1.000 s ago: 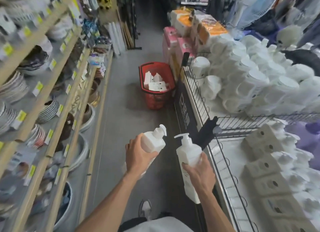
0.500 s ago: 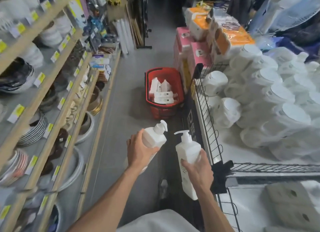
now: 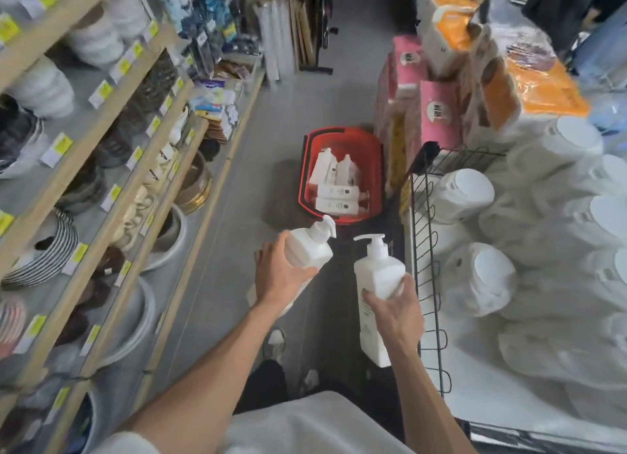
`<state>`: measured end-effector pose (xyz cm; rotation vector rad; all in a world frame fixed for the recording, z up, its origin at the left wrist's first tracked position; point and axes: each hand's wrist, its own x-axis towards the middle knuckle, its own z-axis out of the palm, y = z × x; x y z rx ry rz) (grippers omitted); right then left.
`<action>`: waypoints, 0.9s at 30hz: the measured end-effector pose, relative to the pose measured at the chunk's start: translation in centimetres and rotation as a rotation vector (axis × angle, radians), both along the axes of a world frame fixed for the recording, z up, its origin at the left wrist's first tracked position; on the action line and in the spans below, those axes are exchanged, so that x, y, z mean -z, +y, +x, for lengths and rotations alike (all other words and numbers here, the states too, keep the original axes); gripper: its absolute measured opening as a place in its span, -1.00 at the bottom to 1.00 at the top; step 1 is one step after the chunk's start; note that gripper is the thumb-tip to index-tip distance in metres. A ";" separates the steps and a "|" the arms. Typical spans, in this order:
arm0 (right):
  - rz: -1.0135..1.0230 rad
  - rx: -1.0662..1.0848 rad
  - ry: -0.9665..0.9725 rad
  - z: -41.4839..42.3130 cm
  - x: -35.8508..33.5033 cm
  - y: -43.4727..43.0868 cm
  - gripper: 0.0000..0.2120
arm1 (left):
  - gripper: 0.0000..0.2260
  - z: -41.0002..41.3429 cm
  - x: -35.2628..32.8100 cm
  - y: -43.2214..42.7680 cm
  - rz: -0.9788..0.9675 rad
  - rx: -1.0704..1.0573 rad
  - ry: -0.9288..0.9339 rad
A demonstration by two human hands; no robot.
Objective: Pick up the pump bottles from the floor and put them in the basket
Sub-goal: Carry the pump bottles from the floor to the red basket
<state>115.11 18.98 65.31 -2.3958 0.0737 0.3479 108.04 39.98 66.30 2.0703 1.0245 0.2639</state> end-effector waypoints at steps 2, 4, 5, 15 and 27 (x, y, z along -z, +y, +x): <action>-0.011 -0.007 -0.013 2.2 0.2 1.6 -0.41 | -0.27 2.4 0.4 1.8 0.009 0.006 0.004; -0.030 0.000 -0.019 4.5 0.4 3.4 -0.37 | -0.28 4.8 0.6 3.7 0.008 0.008 -0.004; -0.035 0.006 -0.019 5.6 0.5 4.4 -0.36 | -0.28 6.0 0.9 4.7 0.002 0.009 -0.010; -0.023 0.136 -0.054 16.9 2.1 14.9 -0.37 | -0.32 18.8 2.9 16.5 -0.031 0.113 -0.042; 0.005 0.230 -0.088 29.0 1.2 24.5 -0.43 | -0.22 33.8 1.6 26.7 -0.003 0.266 -0.022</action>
